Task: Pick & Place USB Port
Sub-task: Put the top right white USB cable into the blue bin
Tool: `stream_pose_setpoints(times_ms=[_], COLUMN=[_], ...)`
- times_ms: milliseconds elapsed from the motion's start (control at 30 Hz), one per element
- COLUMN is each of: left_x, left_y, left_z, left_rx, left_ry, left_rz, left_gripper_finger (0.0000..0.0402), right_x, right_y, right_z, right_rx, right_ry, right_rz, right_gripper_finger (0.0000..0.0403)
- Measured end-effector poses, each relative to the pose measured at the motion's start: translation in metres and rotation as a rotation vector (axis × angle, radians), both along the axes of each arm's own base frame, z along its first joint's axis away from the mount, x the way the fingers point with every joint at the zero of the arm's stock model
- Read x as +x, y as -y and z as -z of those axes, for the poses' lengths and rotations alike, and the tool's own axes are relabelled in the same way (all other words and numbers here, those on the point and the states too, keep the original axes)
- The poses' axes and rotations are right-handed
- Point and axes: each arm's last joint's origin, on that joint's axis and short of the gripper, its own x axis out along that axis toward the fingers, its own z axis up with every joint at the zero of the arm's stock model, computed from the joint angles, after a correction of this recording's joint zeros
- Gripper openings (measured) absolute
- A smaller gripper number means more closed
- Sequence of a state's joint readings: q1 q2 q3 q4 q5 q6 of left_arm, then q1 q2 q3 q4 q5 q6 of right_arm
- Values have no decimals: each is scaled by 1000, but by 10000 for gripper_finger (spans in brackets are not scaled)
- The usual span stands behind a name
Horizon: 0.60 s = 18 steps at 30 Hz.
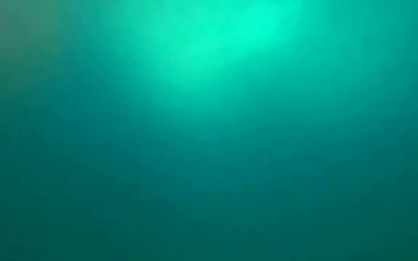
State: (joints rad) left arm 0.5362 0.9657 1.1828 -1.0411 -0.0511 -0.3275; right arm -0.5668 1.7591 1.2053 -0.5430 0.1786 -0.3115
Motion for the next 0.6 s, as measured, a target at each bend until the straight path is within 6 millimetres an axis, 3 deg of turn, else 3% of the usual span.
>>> stream_pose_setpoints(times_ms=[167,367,600], left_x=[3,6,7], left_y=[2,3,5], left_z=[-2,-4,-4], left_rx=[8,18,19], left_ry=[22,55,57], left_rz=[14,21,35], left_gripper_finger=[26,26,26], right_x=[-7,-8,-7], right_y=[11,11,11], right_z=[13,26,28], right_rx=[105,220,169], right_ry=[4,-7,-32], right_rz=[53,53,92], right_gripper_finger=[183,182,145])
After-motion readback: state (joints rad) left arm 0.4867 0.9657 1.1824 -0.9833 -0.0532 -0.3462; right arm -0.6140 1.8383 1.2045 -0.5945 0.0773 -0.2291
